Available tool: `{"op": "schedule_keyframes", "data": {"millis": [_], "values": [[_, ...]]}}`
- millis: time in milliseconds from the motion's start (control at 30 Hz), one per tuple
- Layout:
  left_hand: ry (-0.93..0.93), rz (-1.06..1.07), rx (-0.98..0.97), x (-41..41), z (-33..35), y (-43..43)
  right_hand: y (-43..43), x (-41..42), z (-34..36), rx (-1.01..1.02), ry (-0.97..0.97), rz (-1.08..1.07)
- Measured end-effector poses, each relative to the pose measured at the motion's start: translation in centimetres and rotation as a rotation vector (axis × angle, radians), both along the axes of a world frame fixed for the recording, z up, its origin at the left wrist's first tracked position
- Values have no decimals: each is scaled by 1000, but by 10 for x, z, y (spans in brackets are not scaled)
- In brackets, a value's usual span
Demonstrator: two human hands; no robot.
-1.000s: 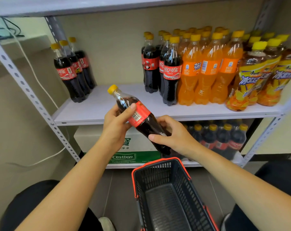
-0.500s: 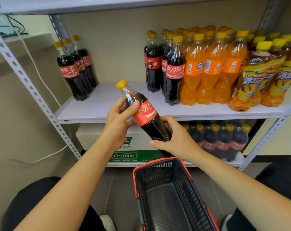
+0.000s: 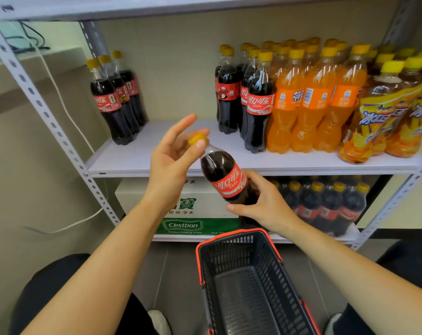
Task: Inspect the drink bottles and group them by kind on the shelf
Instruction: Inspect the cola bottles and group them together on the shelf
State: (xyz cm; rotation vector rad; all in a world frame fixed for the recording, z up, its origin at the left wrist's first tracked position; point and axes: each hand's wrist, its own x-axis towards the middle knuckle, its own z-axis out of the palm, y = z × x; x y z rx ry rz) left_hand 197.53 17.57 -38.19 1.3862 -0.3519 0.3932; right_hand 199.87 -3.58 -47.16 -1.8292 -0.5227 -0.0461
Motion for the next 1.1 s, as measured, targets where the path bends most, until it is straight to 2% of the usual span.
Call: {"op": "schedule_keyframes", "data": {"millis": [133,267,400,633,833,1100], "values": [[-85,68,231,-8,3,6,-4,4,-13,3,-73,-69],[-122,93,379,-16,3,5,-6,7,-19,-59,-195,-187],[-95,44,355,-21,4,0,-8,9,-22,-107,-303,-251],[6,-164,275,-22,7,-1,-5,3,-26,-109,-290,-196],[-59,-342,234,-22,4,3,-2,-1,-20,67,-132,-125],[-351,187,295,-20,-9,-16,0,-4,-17,34,-73,-44]]}}
